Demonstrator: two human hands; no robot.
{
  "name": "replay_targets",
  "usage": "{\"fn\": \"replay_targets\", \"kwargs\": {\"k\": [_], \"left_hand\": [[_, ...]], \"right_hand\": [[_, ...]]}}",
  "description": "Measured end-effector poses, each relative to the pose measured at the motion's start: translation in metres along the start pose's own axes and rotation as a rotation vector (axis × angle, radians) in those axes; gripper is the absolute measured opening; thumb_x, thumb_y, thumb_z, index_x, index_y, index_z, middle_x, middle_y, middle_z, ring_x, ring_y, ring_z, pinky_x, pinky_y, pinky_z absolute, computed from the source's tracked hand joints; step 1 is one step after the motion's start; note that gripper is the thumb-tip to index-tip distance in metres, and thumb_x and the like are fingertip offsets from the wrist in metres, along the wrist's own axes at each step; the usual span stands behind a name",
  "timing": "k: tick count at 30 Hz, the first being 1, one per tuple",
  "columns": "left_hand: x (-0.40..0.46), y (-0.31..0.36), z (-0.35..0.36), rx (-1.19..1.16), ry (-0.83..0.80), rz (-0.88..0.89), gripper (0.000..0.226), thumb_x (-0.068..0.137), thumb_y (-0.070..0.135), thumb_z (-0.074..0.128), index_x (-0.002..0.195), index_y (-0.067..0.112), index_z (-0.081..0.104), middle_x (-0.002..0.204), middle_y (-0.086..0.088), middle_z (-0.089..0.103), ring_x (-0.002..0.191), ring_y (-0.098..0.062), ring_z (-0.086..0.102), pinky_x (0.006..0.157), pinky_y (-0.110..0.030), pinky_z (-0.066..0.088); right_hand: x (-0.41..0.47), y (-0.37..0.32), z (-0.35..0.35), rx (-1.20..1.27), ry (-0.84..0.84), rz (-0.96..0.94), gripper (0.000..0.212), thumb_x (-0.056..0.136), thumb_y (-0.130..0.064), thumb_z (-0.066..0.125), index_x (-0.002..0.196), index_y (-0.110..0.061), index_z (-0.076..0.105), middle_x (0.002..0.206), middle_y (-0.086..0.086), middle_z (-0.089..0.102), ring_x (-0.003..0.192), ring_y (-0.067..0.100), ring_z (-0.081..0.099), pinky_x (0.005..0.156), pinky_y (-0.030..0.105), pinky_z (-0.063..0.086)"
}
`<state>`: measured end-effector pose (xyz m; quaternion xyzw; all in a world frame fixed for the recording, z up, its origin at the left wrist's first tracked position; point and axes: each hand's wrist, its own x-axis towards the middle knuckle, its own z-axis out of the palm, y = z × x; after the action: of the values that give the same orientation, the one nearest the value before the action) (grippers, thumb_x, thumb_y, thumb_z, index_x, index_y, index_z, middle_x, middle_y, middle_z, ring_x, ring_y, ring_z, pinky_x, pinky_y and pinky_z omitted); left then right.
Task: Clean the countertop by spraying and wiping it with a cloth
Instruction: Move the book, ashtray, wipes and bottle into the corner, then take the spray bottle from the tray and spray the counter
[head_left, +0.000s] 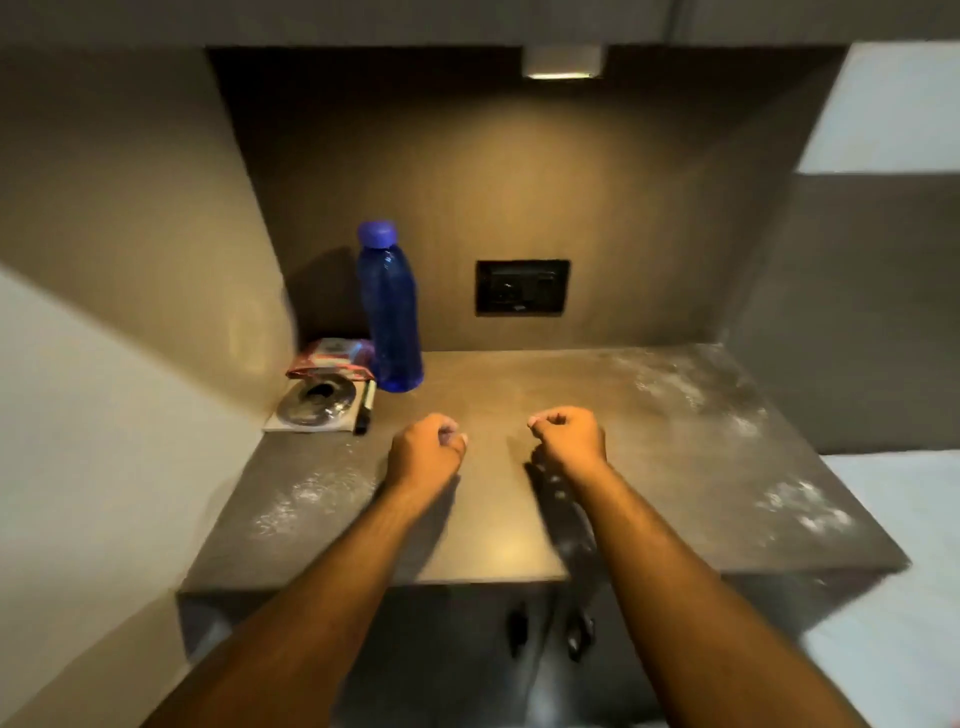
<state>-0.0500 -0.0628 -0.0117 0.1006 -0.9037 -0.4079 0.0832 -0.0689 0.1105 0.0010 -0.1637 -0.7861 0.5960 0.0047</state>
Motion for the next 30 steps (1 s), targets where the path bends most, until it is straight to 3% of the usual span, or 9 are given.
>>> {"fn": "replay_targets", "kwargs": {"k": [2,5,7,11,14,17,20,24,30], "left_hand": [[-0.029,0.030,0.037,-0.085,-0.036,0.019,0.008,0.085,0.026,0.066,0.091,0.021,0.067,0.084,0.003,0.067,0.078,-0.015,0.064,0.069,-0.026,0.054],[-0.076,0.068,0.091,-0.180,-0.075,0.041,0.016,0.084,0.022,0.068,0.097,0.012,0.069,0.081,0.003,0.065,0.068,-0.004,0.060,0.056,-0.004,0.042],[-0.109,0.096,0.125,-0.179,-0.141,0.086,0.013,0.083,0.021,0.068,0.094,0.013,0.070,0.084,0.001,0.068,0.075,-0.010,0.062,0.065,-0.013,0.044],[-0.165,0.150,0.182,-0.243,-0.274,0.206,0.010,0.085,0.018,0.065,0.094,0.022,0.067,0.087,0.004,0.069,0.077,-0.011,0.063,0.075,-0.025,0.052],[-0.211,0.195,0.231,-0.223,-0.370,0.382,0.012,0.085,0.019,0.063,0.095,0.020,0.069,0.086,0.005,0.069,0.070,-0.007,0.062,0.070,-0.016,0.049],[-0.264,0.236,0.284,-0.299,-0.585,0.361,0.016,0.086,0.016,0.063,0.101,0.018,0.068,0.092,0.001,0.070,0.078,-0.009,0.063,0.078,-0.020,0.050],[-0.324,0.268,0.341,-0.279,-0.744,0.368,0.018,0.086,0.023,0.065,0.103,0.022,0.067,0.093,0.009,0.064,0.084,-0.008,0.059,0.077,-0.018,0.044],[-0.387,0.284,0.393,-0.190,-0.873,0.380,0.026,0.085,0.027,0.065,0.109,0.017,0.067,0.104,0.003,0.067,0.094,-0.012,0.058,0.082,-0.019,0.040],[-0.443,0.305,0.495,-0.042,-0.982,0.266,0.032,0.089,0.019,0.063,0.120,0.011,0.063,0.123,-0.006,0.064,0.114,-0.020,0.057,0.094,-0.022,0.041]], "right_hand": [[-0.012,0.020,-0.051,0.002,0.037,0.007,0.024,0.086,-0.018,0.068,0.063,-0.017,0.066,0.064,0.010,0.065,0.055,0.024,0.060,0.060,0.042,0.058],[-0.032,0.048,-0.131,0.013,0.092,0.048,0.019,0.085,-0.026,0.067,0.067,-0.019,0.069,0.060,0.005,0.065,0.050,0.020,0.059,0.048,0.033,0.051],[-0.044,0.069,-0.188,0.016,0.154,0.028,0.019,0.086,-0.024,0.067,0.068,-0.019,0.069,0.065,0.006,0.067,0.058,0.023,0.063,0.052,0.029,0.050],[-0.074,0.108,-0.293,0.037,0.318,0.026,0.019,0.089,-0.025,0.066,0.071,-0.018,0.068,0.080,0.005,0.071,0.081,0.028,0.070,0.075,0.038,0.061],[-0.108,0.143,-0.366,0.132,0.495,0.070,0.018,0.087,-0.024,0.066,0.072,-0.014,0.069,0.080,0.005,0.071,0.078,0.028,0.070,0.070,0.039,0.062],[-0.154,0.183,-0.434,0.124,0.678,0.110,0.022,0.086,-0.027,0.068,0.073,-0.010,0.069,0.075,0.005,0.069,0.073,0.027,0.066,0.074,0.045,0.057],[-0.201,0.233,-0.501,0.005,0.844,0.175,0.021,0.086,-0.031,0.068,0.080,-0.011,0.069,0.081,0.006,0.068,0.079,0.027,0.062,0.073,0.033,0.048],[-0.248,0.301,-0.567,-0.194,0.921,0.346,0.043,0.084,-0.039,0.070,0.114,-0.007,0.066,0.106,0.011,0.071,0.102,0.030,0.064,0.079,0.029,0.042],[-0.235,0.425,-0.636,-0.339,0.696,0.525,0.075,0.077,-0.045,0.078,0.130,0.000,0.051,0.129,0.024,0.059,0.120,0.041,0.054,0.094,0.043,0.044]]}}
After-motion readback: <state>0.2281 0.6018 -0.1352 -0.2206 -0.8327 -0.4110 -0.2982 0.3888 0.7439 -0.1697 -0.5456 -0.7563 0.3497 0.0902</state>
